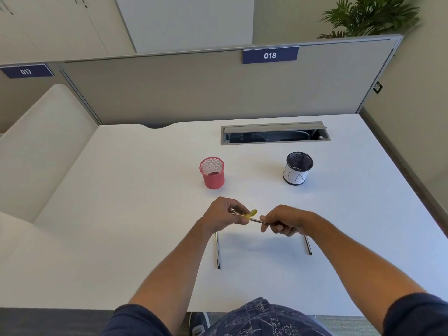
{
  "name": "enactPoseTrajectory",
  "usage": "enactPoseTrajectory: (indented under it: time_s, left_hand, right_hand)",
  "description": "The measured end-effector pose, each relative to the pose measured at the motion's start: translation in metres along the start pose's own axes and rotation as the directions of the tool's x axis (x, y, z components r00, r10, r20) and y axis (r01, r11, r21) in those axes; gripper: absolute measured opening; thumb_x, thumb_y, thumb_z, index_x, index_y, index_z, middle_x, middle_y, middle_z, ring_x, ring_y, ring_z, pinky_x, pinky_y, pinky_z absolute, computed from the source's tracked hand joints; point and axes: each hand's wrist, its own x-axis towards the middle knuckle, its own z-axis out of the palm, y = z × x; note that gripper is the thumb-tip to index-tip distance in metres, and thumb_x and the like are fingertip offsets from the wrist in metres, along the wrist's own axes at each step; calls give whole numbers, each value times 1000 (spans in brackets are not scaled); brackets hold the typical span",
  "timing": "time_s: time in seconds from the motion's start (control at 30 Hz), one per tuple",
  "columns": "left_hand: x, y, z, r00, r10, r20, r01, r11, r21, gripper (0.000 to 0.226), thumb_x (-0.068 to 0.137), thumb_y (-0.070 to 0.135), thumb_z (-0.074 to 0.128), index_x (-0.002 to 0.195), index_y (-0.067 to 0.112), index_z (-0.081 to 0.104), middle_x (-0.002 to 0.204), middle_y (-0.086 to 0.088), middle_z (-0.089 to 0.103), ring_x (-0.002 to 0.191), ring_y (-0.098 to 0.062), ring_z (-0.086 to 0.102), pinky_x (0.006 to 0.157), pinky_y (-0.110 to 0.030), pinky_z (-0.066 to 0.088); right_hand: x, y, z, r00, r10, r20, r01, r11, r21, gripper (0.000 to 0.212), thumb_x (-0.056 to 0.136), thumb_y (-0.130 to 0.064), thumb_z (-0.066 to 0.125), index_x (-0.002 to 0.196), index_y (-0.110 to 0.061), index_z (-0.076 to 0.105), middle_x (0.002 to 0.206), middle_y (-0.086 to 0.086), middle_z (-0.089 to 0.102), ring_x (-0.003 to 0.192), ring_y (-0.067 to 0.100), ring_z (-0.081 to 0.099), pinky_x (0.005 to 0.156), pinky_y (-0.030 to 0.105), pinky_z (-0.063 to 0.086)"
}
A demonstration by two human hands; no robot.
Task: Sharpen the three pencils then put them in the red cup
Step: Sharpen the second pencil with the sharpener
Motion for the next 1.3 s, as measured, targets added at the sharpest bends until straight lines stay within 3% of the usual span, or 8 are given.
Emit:
enactPoseTrajectory:
  time_s: [0.23,0.33,0.47,0.6,0.73,0.93,1.13,1.3]
  left_hand:
    - [-6,-4,-4,994,-97,-52,89,986,-141,15,87,23,80,93,9,81,80,-12,76,62,-14,57,60,-23,47]
    - [-8,-4,-4,983,-169,-67,152,967,-207,29,94,33,73,90,5,80,73,-13,71,53,-16,47,55,-24,39]
    - [-7,-4,-7,964,-267,-9,246,903,-352,35,95,39,71,78,10,80,67,-15,62,48,-17,39,53,-26,35]
    - [-7,-5,-7,958,-282,43,273,864,-423,32,94,35,73,83,6,79,70,-18,63,50,-17,41,54,-25,39]
    - [-6,-5,-7,983,-183,21,177,909,-377,23,91,24,76,93,1,79,81,-21,70,63,-20,51,60,-24,44]
    - [-5,-1,-4,994,-99,-48,85,969,-233,19,83,9,82,100,0,79,80,-11,73,66,-10,60,62,-19,47]
    - [-4,-3,-1,996,-59,-68,49,987,-151,24,75,3,87,98,6,81,87,-11,78,76,-12,68,77,-23,54]
    - [-1,4,-2,1000,-19,-21,17,997,-72,28,70,-2,88,96,6,81,80,-2,75,72,-12,63,74,-21,52]
  right_hand:
    - [1,-3,6,883,-407,-233,330,893,-305,11,88,-26,77,98,-23,74,79,-2,73,53,8,50,54,27,43]
    - [8,5,14,678,-628,-383,227,674,-703,13,89,-45,71,101,-42,75,90,-20,66,72,-1,55,67,32,52]
    - [14,17,26,294,-932,-211,292,298,-909,12,88,-24,77,100,-24,75,87,-11,67,72,15,64,50,29,49]
    - [15,15,26,132,-985,-113,218,140,-966,6,92,-24,72,91,-19,75,77,-6,66,61,20,56,48,28,39]
    - [14,13,25,216,-945,-244,197,287,-937,12,91,-35,68,86,-28,76,72,-10,68,60,18,62,44,28,43]
    - [6,-1,28,718,-457,-526,121,825,-552,14,86,-51,68,83,-40,76,69,-18,68,67,7,59,65,32,50]
    - [-5,-9,21,889,-308,-340,253,947,-196,25,91,-35,73,77,-17,82,52,-3,51,51,12,37,50,23,29]
    - [-2,-3,12,990,-98,-101,100,995,16,34,98,-40,62,90,-12,80,61,2,41,54,16,22,51,25,15]
